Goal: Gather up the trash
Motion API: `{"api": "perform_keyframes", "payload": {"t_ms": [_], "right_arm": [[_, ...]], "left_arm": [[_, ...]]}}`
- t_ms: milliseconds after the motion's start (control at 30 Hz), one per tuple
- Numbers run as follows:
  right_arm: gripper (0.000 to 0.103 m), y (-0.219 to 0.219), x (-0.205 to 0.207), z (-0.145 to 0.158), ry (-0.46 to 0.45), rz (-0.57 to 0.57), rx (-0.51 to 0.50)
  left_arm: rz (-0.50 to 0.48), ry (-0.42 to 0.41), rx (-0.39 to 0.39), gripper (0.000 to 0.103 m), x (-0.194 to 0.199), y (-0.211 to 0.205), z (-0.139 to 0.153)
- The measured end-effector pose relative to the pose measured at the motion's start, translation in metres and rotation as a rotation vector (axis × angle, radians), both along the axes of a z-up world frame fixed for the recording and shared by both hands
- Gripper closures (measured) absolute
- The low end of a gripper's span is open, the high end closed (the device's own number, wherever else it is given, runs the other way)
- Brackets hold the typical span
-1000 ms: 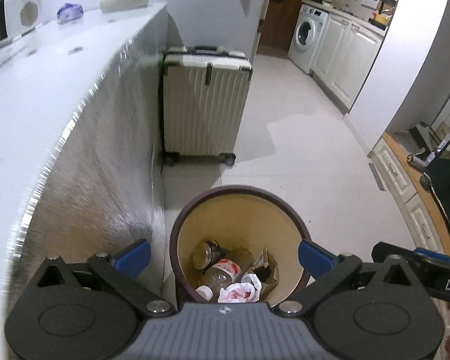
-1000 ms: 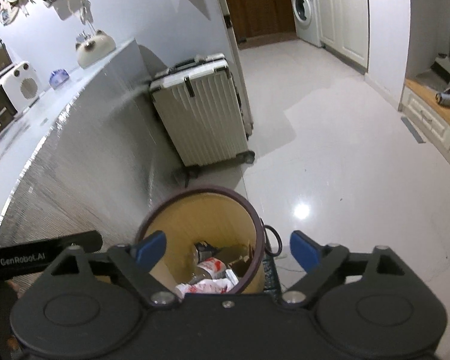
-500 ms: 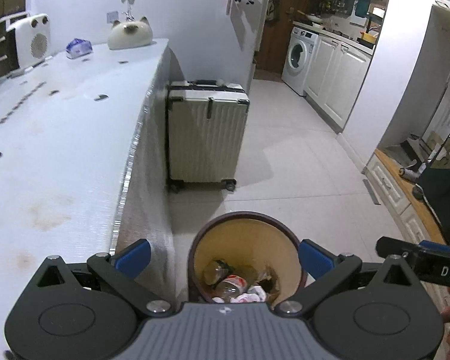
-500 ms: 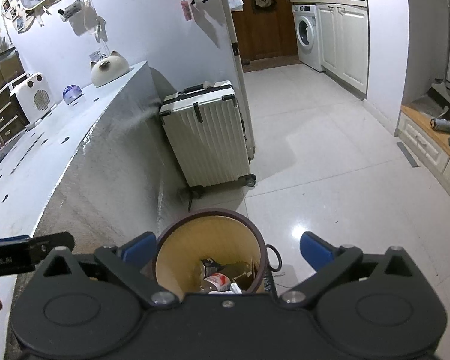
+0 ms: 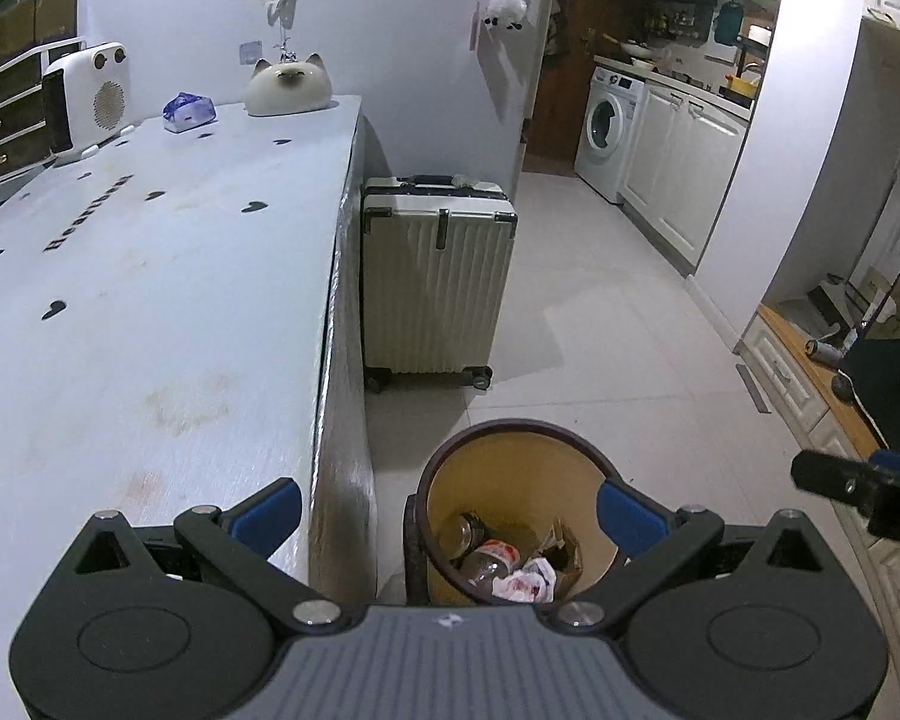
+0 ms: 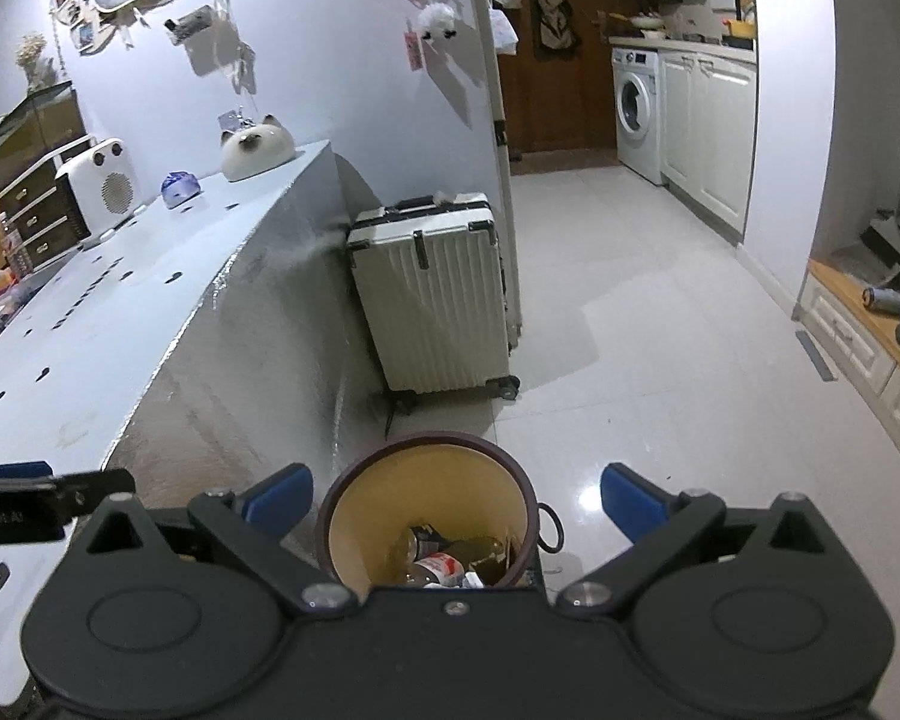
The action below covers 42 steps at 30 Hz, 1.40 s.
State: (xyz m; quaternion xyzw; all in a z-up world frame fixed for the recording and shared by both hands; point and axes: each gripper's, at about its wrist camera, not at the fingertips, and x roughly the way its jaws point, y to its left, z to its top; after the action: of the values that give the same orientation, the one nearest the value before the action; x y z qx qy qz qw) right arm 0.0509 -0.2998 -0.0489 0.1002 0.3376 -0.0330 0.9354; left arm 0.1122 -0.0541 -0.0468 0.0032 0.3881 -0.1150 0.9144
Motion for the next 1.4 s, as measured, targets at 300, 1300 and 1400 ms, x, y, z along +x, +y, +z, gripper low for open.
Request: {"api": "perform_keyframes", "payload": {"t_ms": [300,1300,1400], "right_arm": [[0.000,0.015,-0.008,0.004,0.018,-0.009,-0.058],[0.000,0.041,-0.021,-0.017,0.109,-0.027,-0.150],[0.000,0.041,-0.021,-0.017,0.110,-0.027,-0.151]], "left_arm": [[0.021,0.022,0.002,0.000,-0.013,0.012,-0.007],[0.076,0.017,0.079,0.000,-0.034,0.023,-0.018],[0.078,0.017,0.082,0.000,-0.035,0.023,-0.018]]}}
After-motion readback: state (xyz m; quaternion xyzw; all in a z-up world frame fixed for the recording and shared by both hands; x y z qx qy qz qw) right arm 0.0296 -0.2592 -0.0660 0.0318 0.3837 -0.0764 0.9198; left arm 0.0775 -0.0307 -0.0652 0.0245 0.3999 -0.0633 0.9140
